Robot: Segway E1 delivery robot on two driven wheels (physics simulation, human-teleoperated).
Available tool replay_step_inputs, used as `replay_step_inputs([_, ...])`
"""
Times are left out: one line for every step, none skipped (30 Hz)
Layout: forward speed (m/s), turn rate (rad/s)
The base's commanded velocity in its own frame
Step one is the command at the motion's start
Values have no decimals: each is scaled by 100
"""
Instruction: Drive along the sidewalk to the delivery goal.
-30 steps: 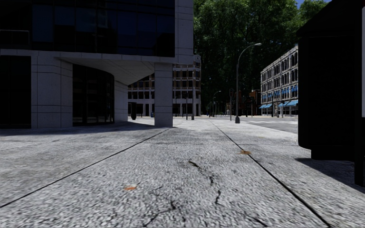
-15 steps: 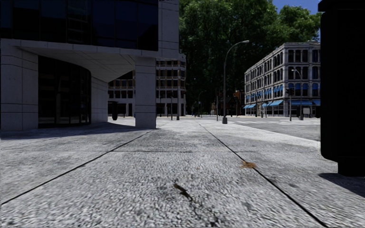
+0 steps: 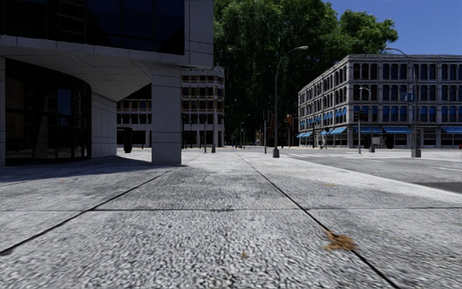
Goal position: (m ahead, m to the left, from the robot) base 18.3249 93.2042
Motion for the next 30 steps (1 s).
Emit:
replay_step_inputs([200, 0])
replay_step_inputs([200, 0])
replay_step_inputs([200, 0])
replay_step_inputs([200, 0])
replay_step_inputs([200, 0])
replay_step_inputs([200, 0])
replay_step_inputs([200, 0])
replay_step_inputs([200, 0])
replay_step_inputs([200, 0])
replay_step_inputs([200, -1])
replay_step_inputs([200, -1])
replay_step_inputs([200, -23])
replay_step_inputs([200, -54])
replay_step_inputs([200, -76])
replay_step_inputs([200, -89])
replay_step_inputs([200, -93])
replay_step_inputs([200, -93])
replay_step_inputs([200, -94])
replay_step_inputs([200, -55])
replay_step_inputs([200, -4])
replay_step_inputs([200, -4])
replay_step_inputs([200, 0])
replay_step_inputs([200, 0])
replay_step_inputs([200, 0])
replay_step_inputs([200, 0])
replay_step_inputs([200, 0])
replay_step_inputs([200, 0])
replay_step_inputs([200, 0])
replay_step_inputs([200, 0])
replay_step_inputs([200, 0])
